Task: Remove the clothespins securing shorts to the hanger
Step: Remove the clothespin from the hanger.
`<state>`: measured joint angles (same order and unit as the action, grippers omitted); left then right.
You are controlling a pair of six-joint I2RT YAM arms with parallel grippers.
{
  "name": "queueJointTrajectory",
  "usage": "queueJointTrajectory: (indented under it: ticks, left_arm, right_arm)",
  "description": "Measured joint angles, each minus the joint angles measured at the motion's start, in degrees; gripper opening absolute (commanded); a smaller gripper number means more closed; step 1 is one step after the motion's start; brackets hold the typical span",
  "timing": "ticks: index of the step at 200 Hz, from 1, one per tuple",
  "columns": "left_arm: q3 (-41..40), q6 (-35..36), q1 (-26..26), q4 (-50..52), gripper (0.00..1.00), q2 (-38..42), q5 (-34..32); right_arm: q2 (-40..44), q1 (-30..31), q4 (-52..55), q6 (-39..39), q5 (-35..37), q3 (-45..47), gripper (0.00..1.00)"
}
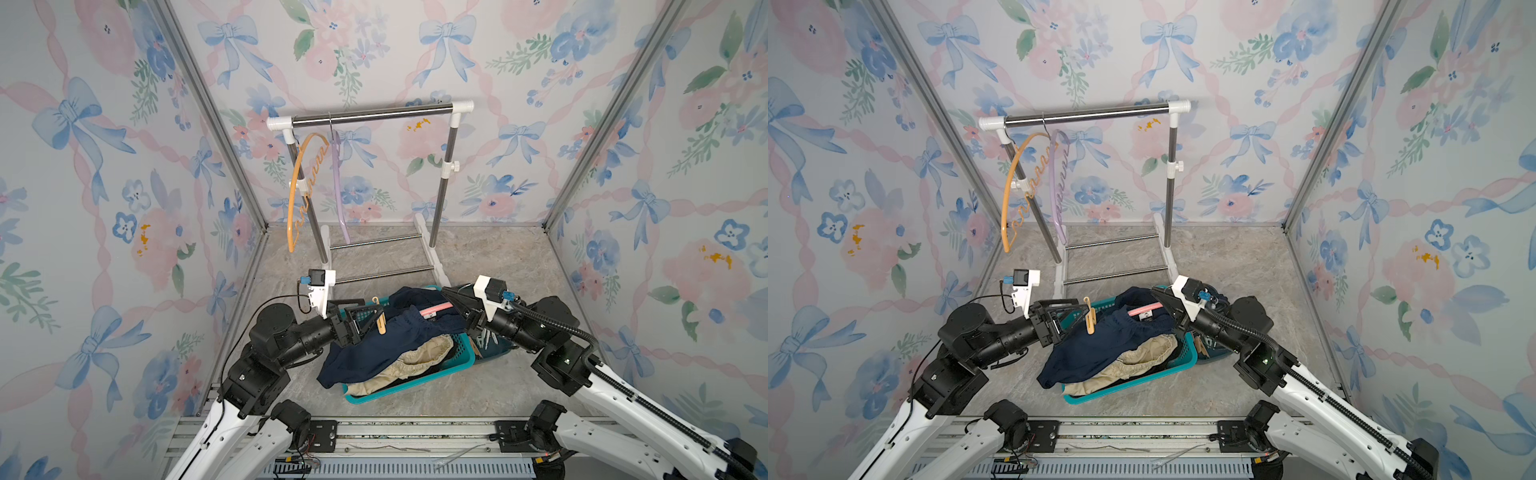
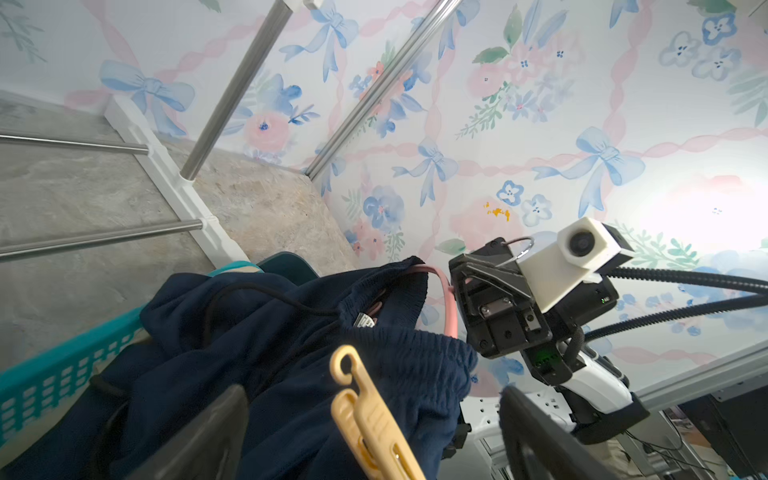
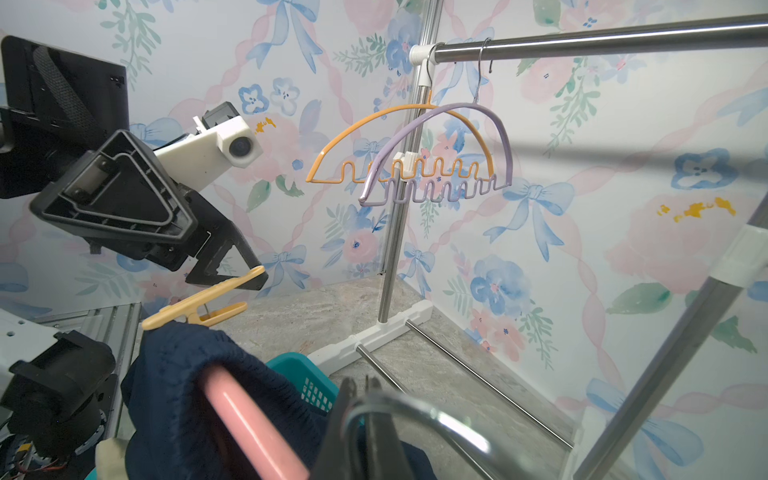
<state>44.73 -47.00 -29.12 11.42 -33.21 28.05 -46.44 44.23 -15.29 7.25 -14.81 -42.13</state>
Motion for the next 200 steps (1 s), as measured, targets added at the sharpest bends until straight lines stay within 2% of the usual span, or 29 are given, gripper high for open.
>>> queueJointTrajectory:
  ticks: [52,81,148,200]
  left_arm:
    - [-4.3,-4.2,0.9,-2.8,0.89,-0.6,6.6]
    - [-4.5,-5.2,1.0,-4.2,0.84,-1.3,8.3]
    - [-7.0,-7.9,1.0,-10.0,0.69,-3.7,11.5]
    - [-8.2,-9.4,1.0,-10.8,0.52,-3.9,12.9]
  right_arm:
    - [0.0,0.0,0.0,-0.4,-0.5,0.0,0.00]
    - [-0.1,0.0,-0.4,-0.7,-1.1,0.2,0.00]
    - [-0.1,0.0,-1.3,-2.2,-1.3,2.5,0.00]
    - [-1.2,0.0,-2.3,-3.2,-1.3,3.7,0.00]
